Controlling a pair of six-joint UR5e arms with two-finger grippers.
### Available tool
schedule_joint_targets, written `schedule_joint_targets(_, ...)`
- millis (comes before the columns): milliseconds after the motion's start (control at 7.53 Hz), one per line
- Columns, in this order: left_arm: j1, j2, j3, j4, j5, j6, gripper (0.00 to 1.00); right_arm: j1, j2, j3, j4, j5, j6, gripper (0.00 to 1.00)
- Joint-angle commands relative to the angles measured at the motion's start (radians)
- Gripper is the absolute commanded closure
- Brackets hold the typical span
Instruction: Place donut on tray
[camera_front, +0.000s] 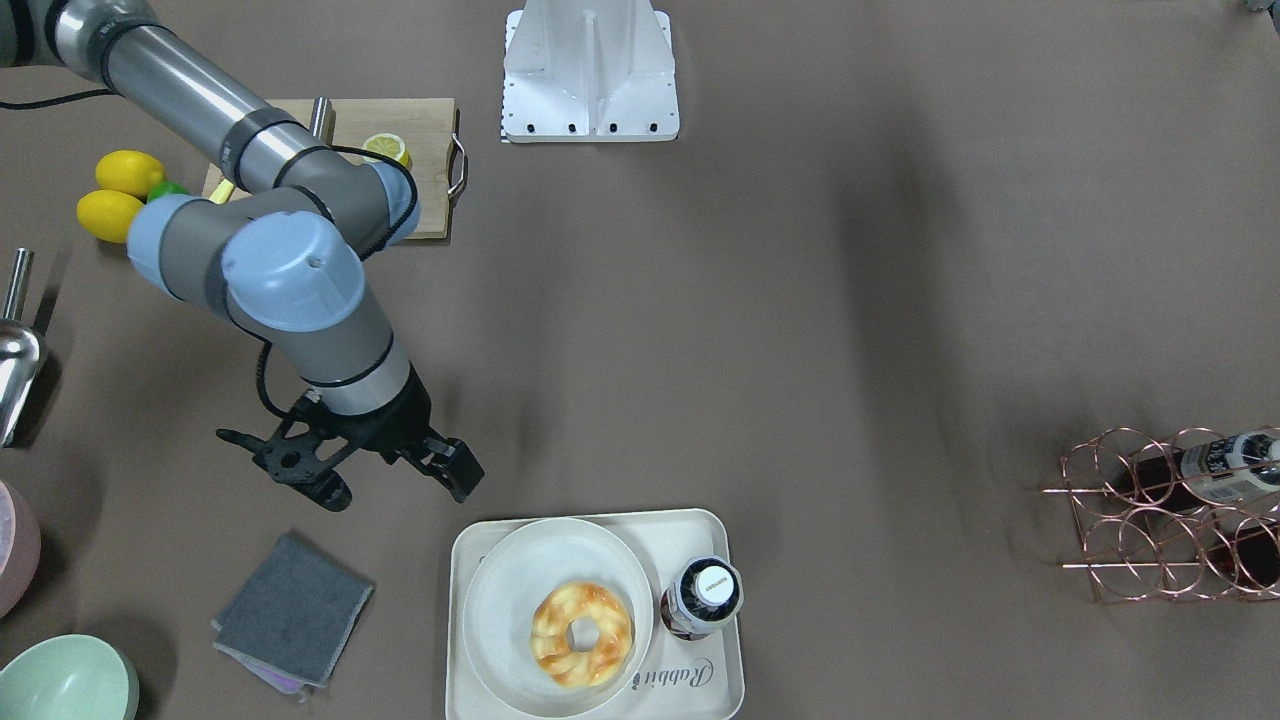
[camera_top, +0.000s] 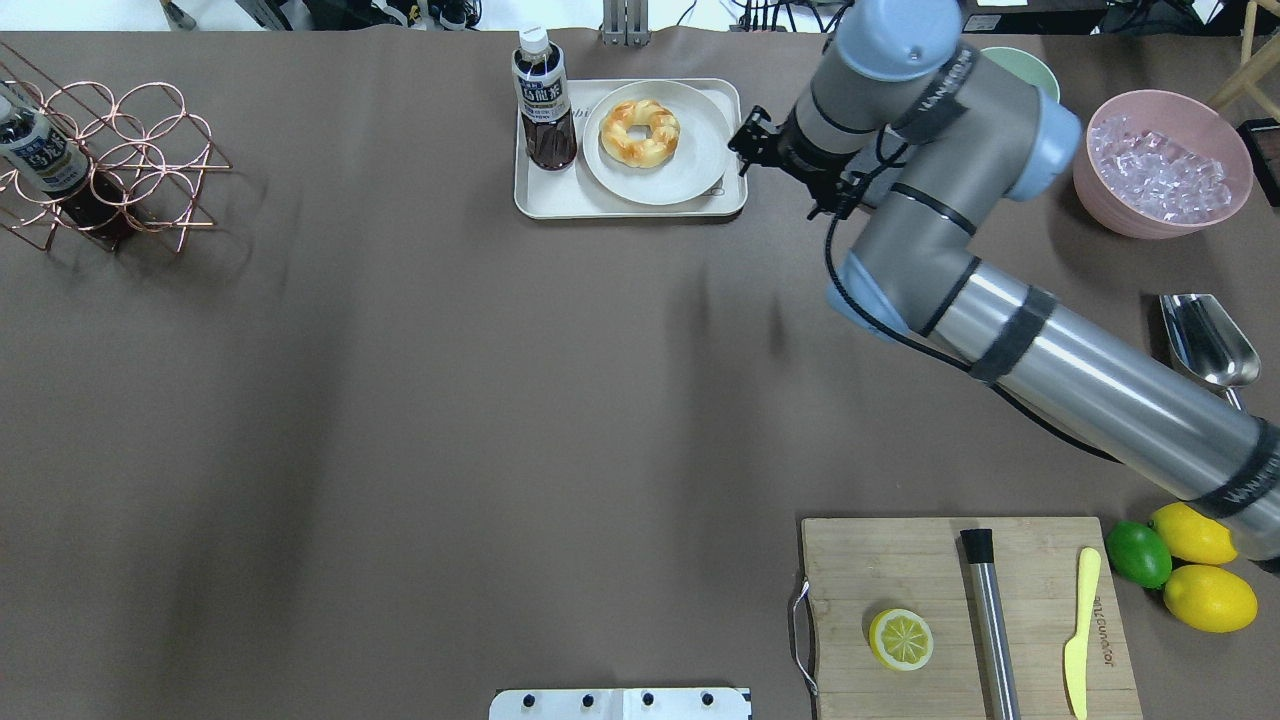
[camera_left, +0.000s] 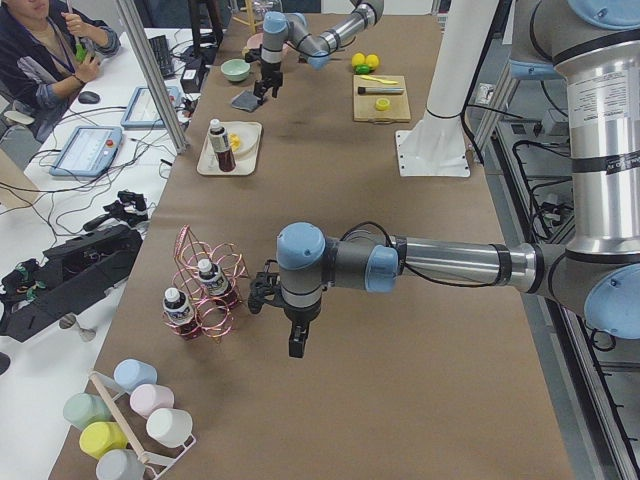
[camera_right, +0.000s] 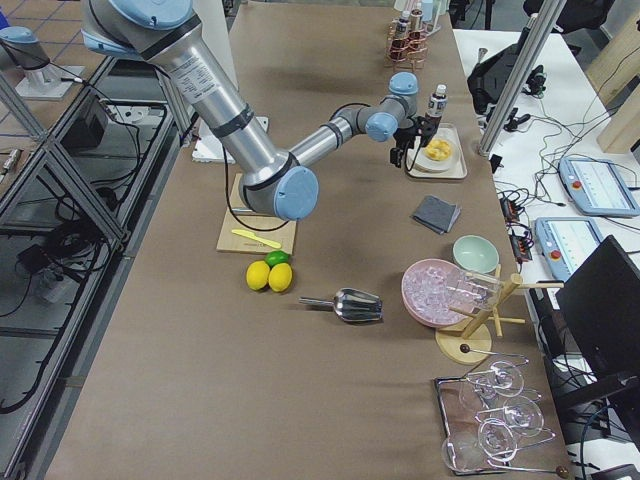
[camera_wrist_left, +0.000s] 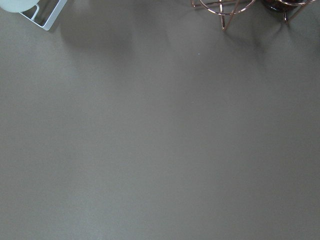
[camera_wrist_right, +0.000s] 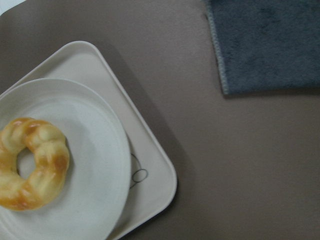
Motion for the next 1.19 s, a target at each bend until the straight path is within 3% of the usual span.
schedule_joint_targets(0, 0.0, 0.004, 0.0, 0.0, 0.0, 0.0, 0.02, 0.087, -0.29, 0.272, -0.013, 0.104, -0.194, 0.0)
schedule_joint_targets(265, 0.0, 0.015, -0.005, -0.002, -0.003, 0.002, 0.02, 0.229, -0.504, 0.403, -0.013, 0.212, -0.418, 0.0)
schedule_joint_targets(531, 0.0, 0.016, -0.005, -0.002, -0.017, 0.002, 0.02, 0.411, -0.706, 0.424, -0.013, 0.285, -0.811, 0.0)
schedule_joint_targets(664, 0.0, 0.016, -0.005, 0.0, -0.017, 0.002, 0.02, 0.505, -0.763, 0.405, -0.034, 0.296, -1.003, 0.0)
schedule_joint_targets(929, 0.0, 0.016, -0.005, -0.002, -0.017, 0.002, 0.02, 0.659, -0.779, 0.399, -0.265, 0.283, -1.396, 0.0)
schedule_joint_targets(1062, 0.0, 0.016, -0.006, -0.002, -0.017, 0.002, 0.02, 0.693, -0.802, 0.393, -0.305, 0.264, -1.515, 0.0)
